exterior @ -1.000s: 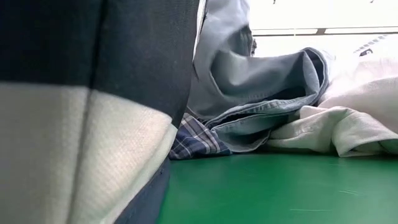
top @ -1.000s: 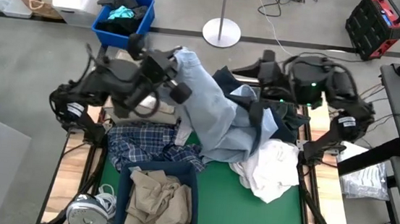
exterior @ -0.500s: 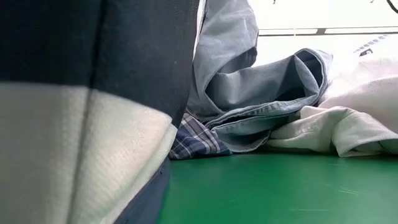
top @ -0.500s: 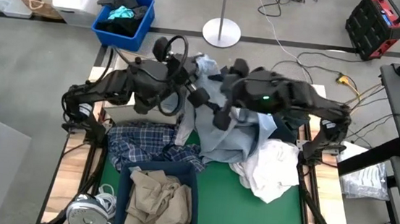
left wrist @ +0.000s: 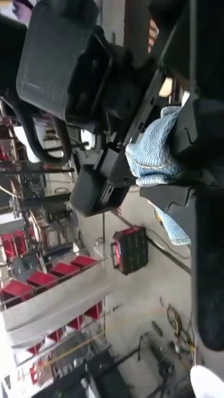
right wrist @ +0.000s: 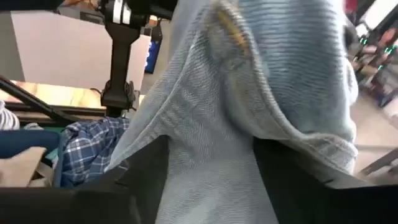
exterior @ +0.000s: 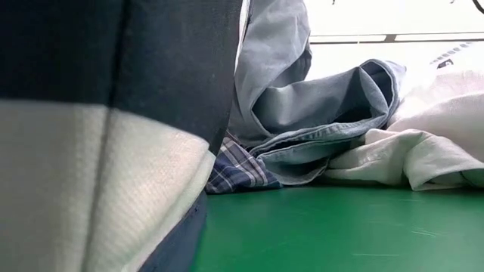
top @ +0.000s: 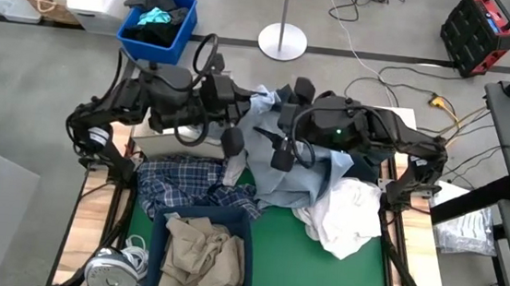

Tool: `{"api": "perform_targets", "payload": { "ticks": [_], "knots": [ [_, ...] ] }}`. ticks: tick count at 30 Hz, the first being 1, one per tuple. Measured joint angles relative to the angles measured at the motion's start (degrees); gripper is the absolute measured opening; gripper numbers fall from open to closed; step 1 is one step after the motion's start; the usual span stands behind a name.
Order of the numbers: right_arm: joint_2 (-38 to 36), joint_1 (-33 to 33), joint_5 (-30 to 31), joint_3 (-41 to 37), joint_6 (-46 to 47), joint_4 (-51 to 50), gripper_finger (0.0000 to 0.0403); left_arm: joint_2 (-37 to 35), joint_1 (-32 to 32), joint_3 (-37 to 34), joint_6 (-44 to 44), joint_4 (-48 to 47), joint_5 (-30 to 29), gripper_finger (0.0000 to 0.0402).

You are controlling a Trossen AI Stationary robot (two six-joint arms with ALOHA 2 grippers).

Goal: Sort clothes
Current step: Put the light blue pants into the blue laundry organizer

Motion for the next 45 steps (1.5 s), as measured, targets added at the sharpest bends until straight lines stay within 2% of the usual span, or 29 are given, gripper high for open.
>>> {"api": "perform_targets", "payload": {
  "ticks": [2,5,8,14,19,24,31,39,41,43,45],
  "knots": [
    [0.0,-0.1,-0.7,0.0,-0.9,0.6,0.0149,0.1,0.0,0.0,-0.8,-0.4,0.2,0.0007],
    [-0.6,-0.1,-1.3,-0.1,-2.4,0.9,0.0044,0.4,-0.1,0.0,-1.6,-0.1,0.8,0.0015],
    [-1.6,-0.1,-1.7,-0.1,-3.4,1.1,0.0016,0.4,-0.2,0.0,-3.8,0.0,0.9,0.0029],
    [-5.2,-0.1,-1.7,-0.1,-3.0,-0.8,0.001,-1.6,-0.2,0.0,-4.4,-3.8,0.6,0.0067],
    [-9.3,-0.2,-1.2,0.2,-2.0,-2.1,0.0009,-2.7,-0.3,0.0,-3.0,-7.2,-0.6,0.0081],
    [-12.1,-0.2,-1.4,0.2,0.3,-2.4,0.0009,-4.3,-0.3,-0.1,-3.7,-18.9,0.9,0.0082],
    [-14.0,-0.2,2.1,0.3,1.4,1.9,0.0009,-4.8,-3.5,-0.3,-16.3,-39.6,4.0,0.0082],
    [-13.6,-0.5,6.3,0.2,0.7,4.7,0.0009,-4.3,-11.8,-0.7,-26.3,-40.7,3.3,0.0082],
    [-13.3,-0.5,7.7,0.2,0.0,5.4,0.0009,-3.7,-14.1,-1.2,-28.6,-42.6,0.0,0.0082],
    [-13.1,-0.5,7.9,0.2,-0.7,6.1,0.0009,-2.9,-16.3,-1.9,-32.0,-45.6,-6.5,0.0082],
    [-12.7,-0.5,7.9,0.2,-1.7,6.8,0.0009,-2.8,-17.8,-3.5,-33.1,-44.7,-11.3,0.0085]
  ]
}}
